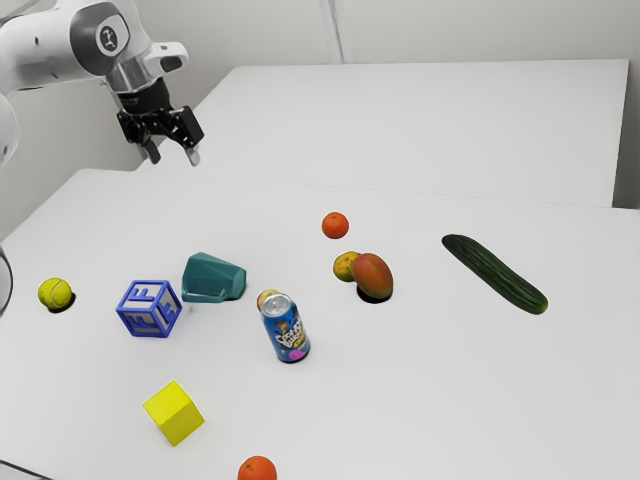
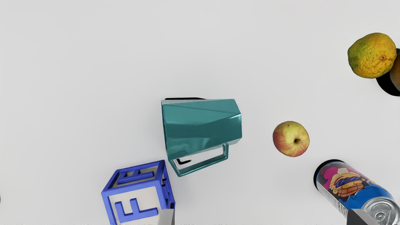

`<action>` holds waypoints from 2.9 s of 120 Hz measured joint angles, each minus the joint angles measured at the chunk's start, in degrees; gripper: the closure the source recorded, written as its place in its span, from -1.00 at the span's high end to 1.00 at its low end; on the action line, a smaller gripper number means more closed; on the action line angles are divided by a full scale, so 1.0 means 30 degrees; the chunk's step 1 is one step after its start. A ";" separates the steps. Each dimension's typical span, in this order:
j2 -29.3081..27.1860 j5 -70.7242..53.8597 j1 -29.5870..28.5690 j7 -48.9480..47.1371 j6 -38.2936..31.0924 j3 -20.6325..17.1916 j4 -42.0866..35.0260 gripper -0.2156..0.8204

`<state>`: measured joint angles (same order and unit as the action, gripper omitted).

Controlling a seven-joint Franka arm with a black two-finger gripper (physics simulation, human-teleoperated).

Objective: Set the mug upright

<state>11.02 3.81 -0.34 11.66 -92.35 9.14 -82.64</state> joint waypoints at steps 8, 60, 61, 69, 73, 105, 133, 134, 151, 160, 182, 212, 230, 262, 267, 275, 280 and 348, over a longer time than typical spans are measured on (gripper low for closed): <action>-0.0060 0.0015 0.0022 -0.0005 0.0055 0.0000 0.0000 0.58; -0.0434 0.1453 -0.0321 0.0118 -0.0086 0.0522 -0.0831 0.58; -0.0427 0.1591 -0.0373 0.0153 -0.0086 0.0598 -0.0837 0.58; -0.0354 0.2808 -0.0882 0.0524 -0.0088 0.1301 -0.1085 0.58; -0.0301 0.3480 -0.1241 0.0773 -0.0089 0.1546 -0.1296 0.58; 0.1248 0.8465 -0.4192 0.3162 -0.0192 0.1902 -0.3259 0.58; 0.2193 1.0807 -0.4766 0.4803 -0.0435 0.1904 -0.5339 0.58; 0.2222 1.0864 -0.4777 0.4854 -0.0461 0.1904 -0.5375 0.58; 0.2911 1.1585 -0.4938 0.5750 -0.0921 0.1897 -0.5548 0.58; 0.3330 1.1871 -0.4951 0.6232 -0.1185 0.1887 -0.5539 0.58; 0.4510 1.3824 -0.5163 0.7355 -0.1400 0.1864 -0.5586 0.58; 0.4917 1.5826 -0.5128 0.8541 -0.1453 0.1698 -0.6255 0.58; 0.5169 1.6444 -0.5083 0.9048 -0.1459 0.1645 -0.6271 0.57; 0.5247 1.6890 -0.5023 0.9689 -0.1336 0.1568 -0.6360 -0.31; 0.5239 1.6922 -0.5002 0.9767 -0.1326 0.1560 -0.6358 -0.44; 0.5223 1.6954 -0.4972 0.9880 -0.1317 0.1555 -0.6356 -0.60; 0.5209 1.6957 -0.4960 0.9946 -0.1314 0.1554 -0.6356 -0.67; 0.1128 0.9306 -0.3009 0.7832 -0.3490 0.0352 -0.6810 -0.91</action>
<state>14.41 31.73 -9.36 35.16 -102.82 10.20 -103.07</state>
